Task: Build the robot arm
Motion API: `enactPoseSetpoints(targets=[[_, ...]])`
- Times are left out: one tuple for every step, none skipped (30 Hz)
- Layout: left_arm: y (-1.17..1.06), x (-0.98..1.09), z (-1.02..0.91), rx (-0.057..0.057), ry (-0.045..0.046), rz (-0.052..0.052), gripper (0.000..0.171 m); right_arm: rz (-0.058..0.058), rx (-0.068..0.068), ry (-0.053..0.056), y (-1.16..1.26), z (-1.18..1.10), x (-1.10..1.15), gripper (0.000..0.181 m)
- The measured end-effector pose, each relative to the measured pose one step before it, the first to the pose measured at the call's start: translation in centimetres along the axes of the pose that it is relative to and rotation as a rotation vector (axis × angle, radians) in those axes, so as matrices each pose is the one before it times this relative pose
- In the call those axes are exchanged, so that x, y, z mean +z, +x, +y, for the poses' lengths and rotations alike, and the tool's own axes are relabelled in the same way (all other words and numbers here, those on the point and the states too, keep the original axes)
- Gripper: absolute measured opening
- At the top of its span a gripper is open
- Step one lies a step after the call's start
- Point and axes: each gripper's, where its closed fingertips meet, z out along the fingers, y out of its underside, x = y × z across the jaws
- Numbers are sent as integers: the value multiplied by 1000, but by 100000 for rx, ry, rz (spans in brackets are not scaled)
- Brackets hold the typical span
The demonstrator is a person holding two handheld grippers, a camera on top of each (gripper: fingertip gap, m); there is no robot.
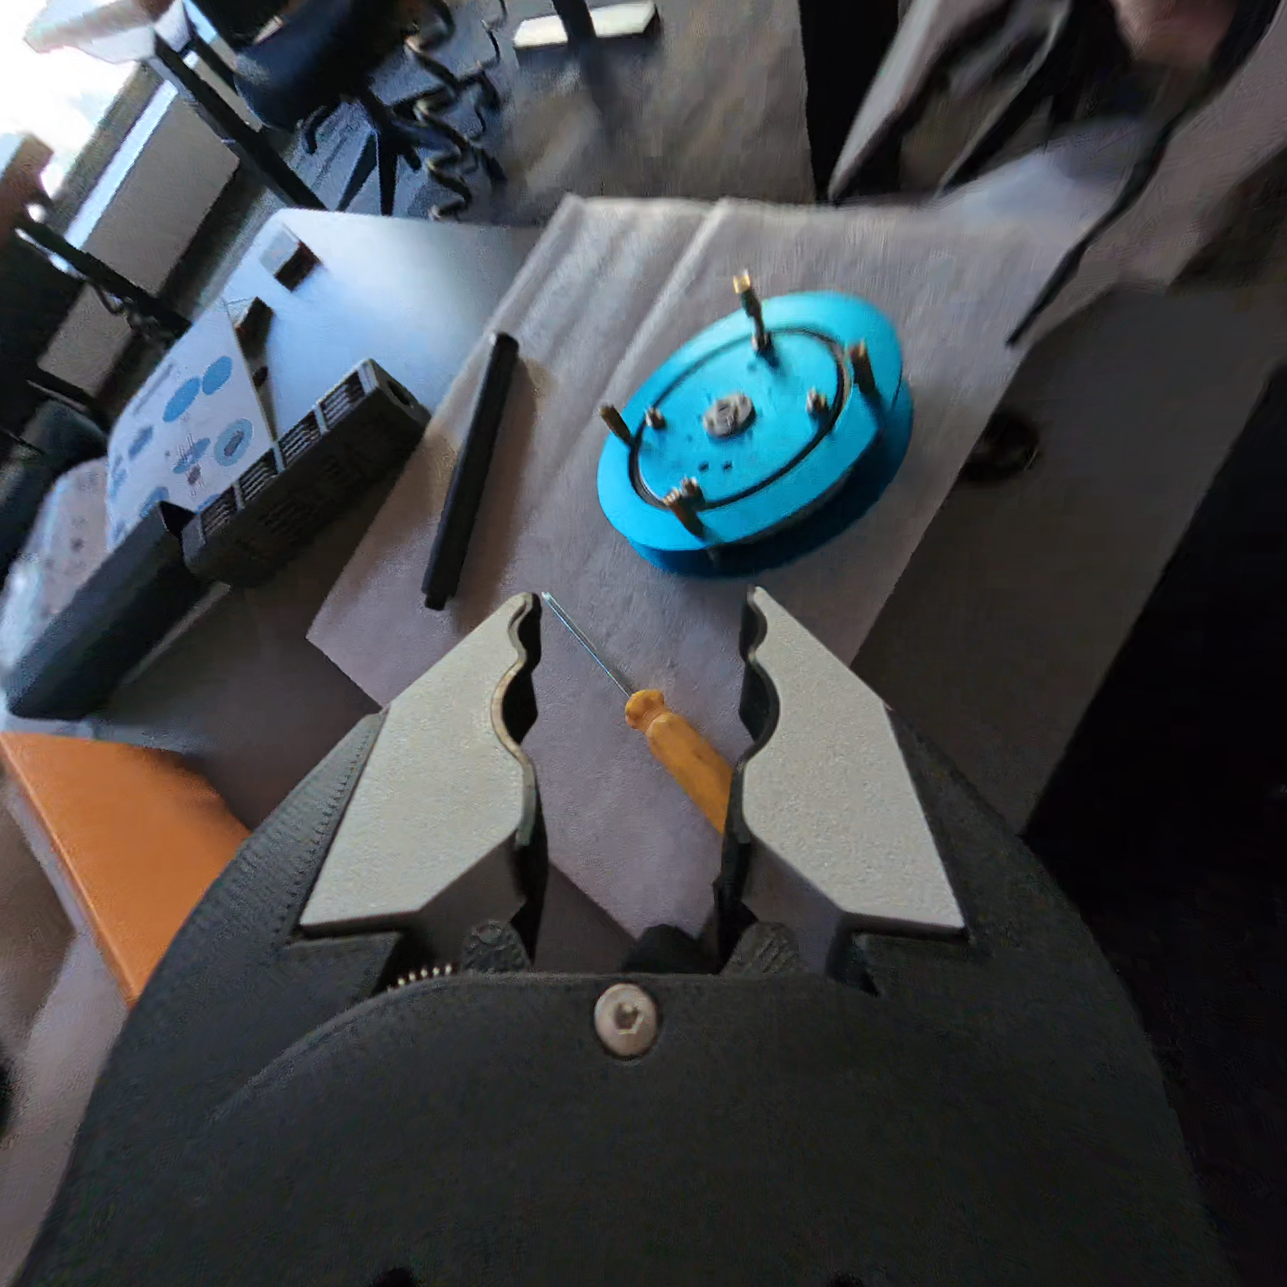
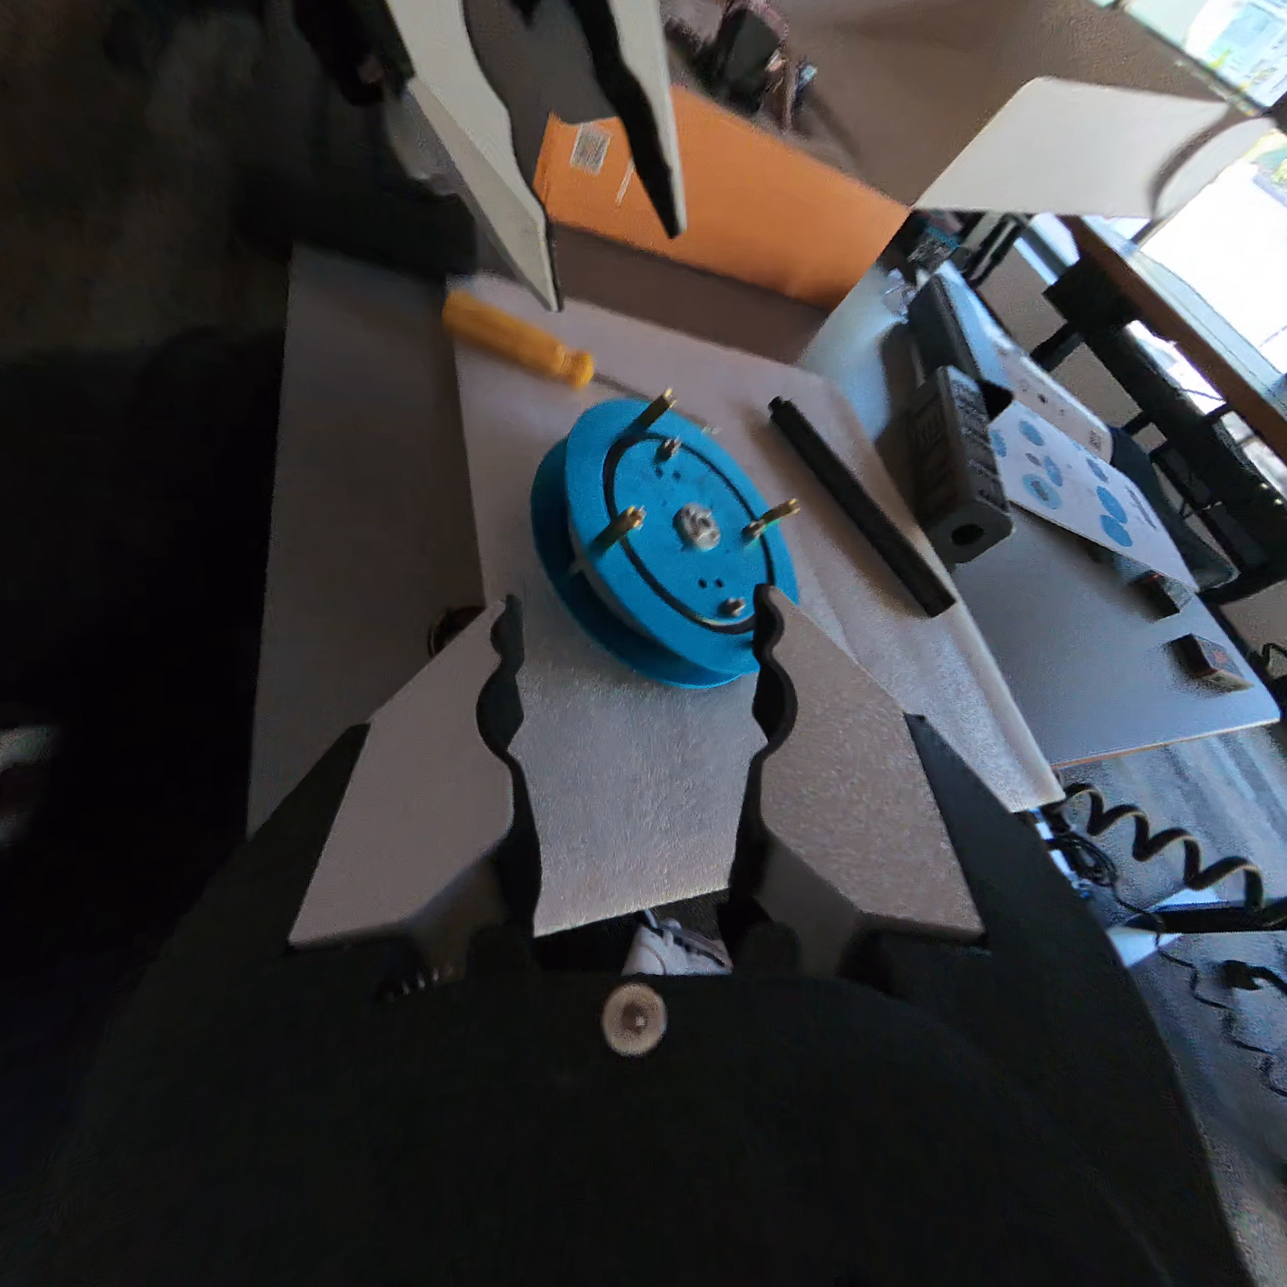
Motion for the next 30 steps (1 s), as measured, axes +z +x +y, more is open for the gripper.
enactPoseSetpoints(targets=[[538, 1175, 924, 7750, -4013, -151, 57, -162, -3981, -2528, -119, 794, 649, 64], [604, 981, 572, 5221, -2905, 1868, 58, 650, -3433, -1677, 144, 415, 624, 62], [265, 719, 226, 3282, -1504, 1614, 59, -1527, -3169, -741, -91, 101, 551, 62], [-116, 454, -94, 1966, 134, 704, 60, -903, -2976, -1308, 67, 96, 450, 61], [-115, 309, -274, 1303, 907, 1403, 62, 168, -4073, -1655, 194, 169, 356, 61], [117, 300, -136, 1560, -328, 2787, 67, -628, -4562, -2019, 14, 273, 281, 61], [153, 332, 120, 2619, -2237, 2284, 69, -296, -3622, -2379, 8, 358, 257, 60], [73, 348, 163, 3672, -2417, 819, 71, -417, -1913, -203, -56, 17, 142, 58], [-77, 308, -57, 3736, -820, -986, 68, 500, -595, 1020, 24, -195, 52, 51], [-83, 244, -305, 2736, 978, -1302, 63, 1400, -1651, -422, 54, 40, 118, 48], [168, 213, -341, 1637, 1312, 357, 60, 1296, -2636, -1093, -88, 102, 136, 41], [184, 218, -106, 1021, 38, 481, 61, 2727, -2512, -1551, 74, 107, 127, 38], [116, 149, 71, 677, -635, -94, 60, 2661, -1702, -548, 58, -76, 29, 36], [182, 57, 108, 446, -421, 241, 56, 2402, -98, 207, 72, -184, -34, 35], [194, -27, 95, 150, -221, 281, 51, 2366, 837, 1266, 125, -317, -105, 31], [103, -95, 18, -275, 150, -21, 47, 2222, 331, 1856, 168, -341, -129, 26], [49, -131, -60, -695, 516, -157, 45, 1993, -323, 963, 243, -185, -117, 22], [-67, -134, -102, -896, 621, -541, 43, 1256, -485, 445, 194, -98, -25, 20], [-168, -155, -114, -875, 608, -975, 43, 225, 77, 231, 156, -55, -16, 19], [-160, -137, -96, -852, 379, -806, 43, -338, 968, 244, 143, -63, -25, 19], [-88, -154, -209, -852, 813, -393, 45, -360, 1167, 594, 136, -113, -11, 18], [30, -168, -336, -769, 1379, -35, 46, -343, 299, 328, 57, -70, 7, 18], [109, -133, -327, -258, 1245, 151, 47, -46, -686, 693, 38, -93, 35, 18], [110, -56, -182, 564, 603, -257, 48, 15, -540, 974, 60, -122, 29, 18], [9, 29, -31, 1251, -144, -1064, 49, -290, 66, 928, 103, -134, 34, 18], [-33, 88, 44, 1514, -412, -1295, 50, -603, 433, 857, 185, -145, 30, 17], [-91, 124, -16, 1316, -28, -1603, 50, -723, 936, 1011, 271, -175, 17, 17], [-132, 124, -124, 1143, 401, -1747, 49, -1046, 1072, 670, 315, -128, 11, 17], [-119, 146, -102, 1454, 50, -1524, 48, -1107, 879, 840, 345, -133, 25, 16], [-203, 177, -73, 2238, -570, -2054, 46, -1404, 1186, 1116, 327, -143, 34, 16]])
